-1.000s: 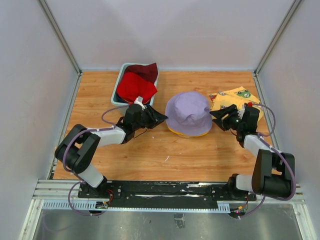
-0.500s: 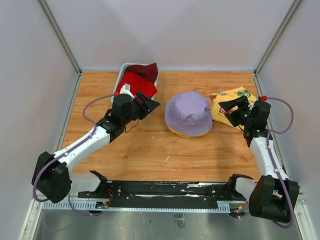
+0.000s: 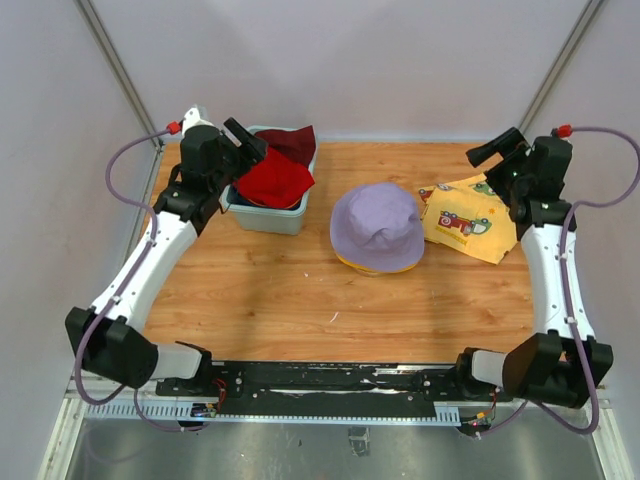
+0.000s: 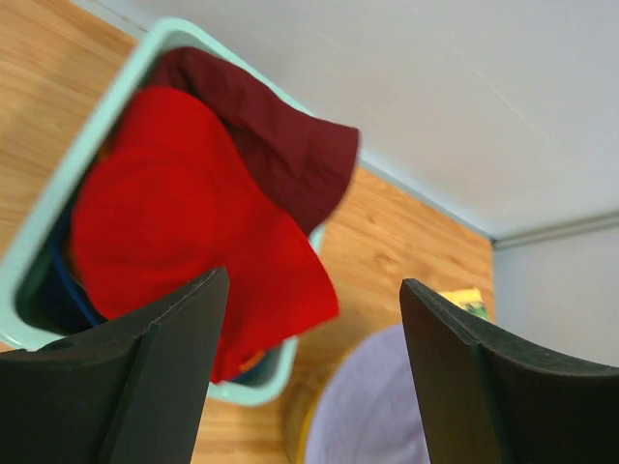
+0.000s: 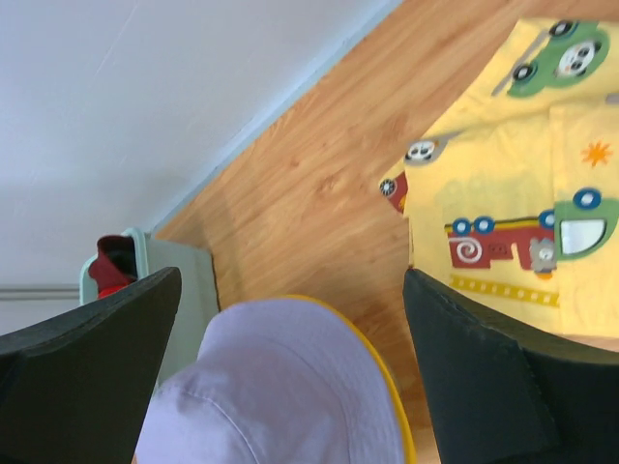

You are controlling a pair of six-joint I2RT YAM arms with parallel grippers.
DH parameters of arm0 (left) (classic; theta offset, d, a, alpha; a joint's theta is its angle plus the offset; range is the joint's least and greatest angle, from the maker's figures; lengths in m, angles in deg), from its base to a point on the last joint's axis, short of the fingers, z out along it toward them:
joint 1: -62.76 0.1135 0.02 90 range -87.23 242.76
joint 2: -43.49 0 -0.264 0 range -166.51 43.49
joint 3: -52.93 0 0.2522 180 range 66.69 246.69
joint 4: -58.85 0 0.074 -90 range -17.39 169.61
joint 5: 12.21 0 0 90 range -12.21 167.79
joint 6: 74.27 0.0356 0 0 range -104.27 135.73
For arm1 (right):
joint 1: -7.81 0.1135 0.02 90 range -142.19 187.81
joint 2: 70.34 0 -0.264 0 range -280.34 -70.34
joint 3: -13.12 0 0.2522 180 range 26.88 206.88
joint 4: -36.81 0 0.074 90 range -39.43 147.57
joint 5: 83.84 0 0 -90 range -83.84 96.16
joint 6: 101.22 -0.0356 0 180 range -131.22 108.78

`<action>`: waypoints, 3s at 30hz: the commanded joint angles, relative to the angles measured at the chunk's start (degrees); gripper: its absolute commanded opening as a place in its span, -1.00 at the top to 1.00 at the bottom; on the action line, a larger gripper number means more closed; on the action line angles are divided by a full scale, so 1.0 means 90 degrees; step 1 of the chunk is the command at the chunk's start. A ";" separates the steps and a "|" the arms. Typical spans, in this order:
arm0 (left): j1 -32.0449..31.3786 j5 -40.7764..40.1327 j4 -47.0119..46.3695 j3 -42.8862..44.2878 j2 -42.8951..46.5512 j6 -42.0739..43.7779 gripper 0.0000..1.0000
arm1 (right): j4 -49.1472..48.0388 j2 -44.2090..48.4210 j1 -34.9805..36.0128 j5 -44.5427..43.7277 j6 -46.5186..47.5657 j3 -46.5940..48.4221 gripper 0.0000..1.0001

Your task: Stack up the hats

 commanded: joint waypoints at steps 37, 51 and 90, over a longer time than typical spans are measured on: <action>0.0543 0.0517 0.0469 -0.0861 -0.0621 -0.0024 -0.42 | 0.0772 -0.0856 0.0656 -0.1479 0.1499 0.1212 -0.86; 0.0535 0.0618 0.0207 -0.0717 -0.1236 0.0055 -0.21 | 0.0710 -0.0865 0.0675 -0.1478 0.1500 0.1117 -0.86; 0.0684 0.1634 -0.0003 0.1850 -0.0967 0.0214 0.99 | 0.0883 -0.0758 0.1928 -0.1505 0.1815 0.2120 -0.85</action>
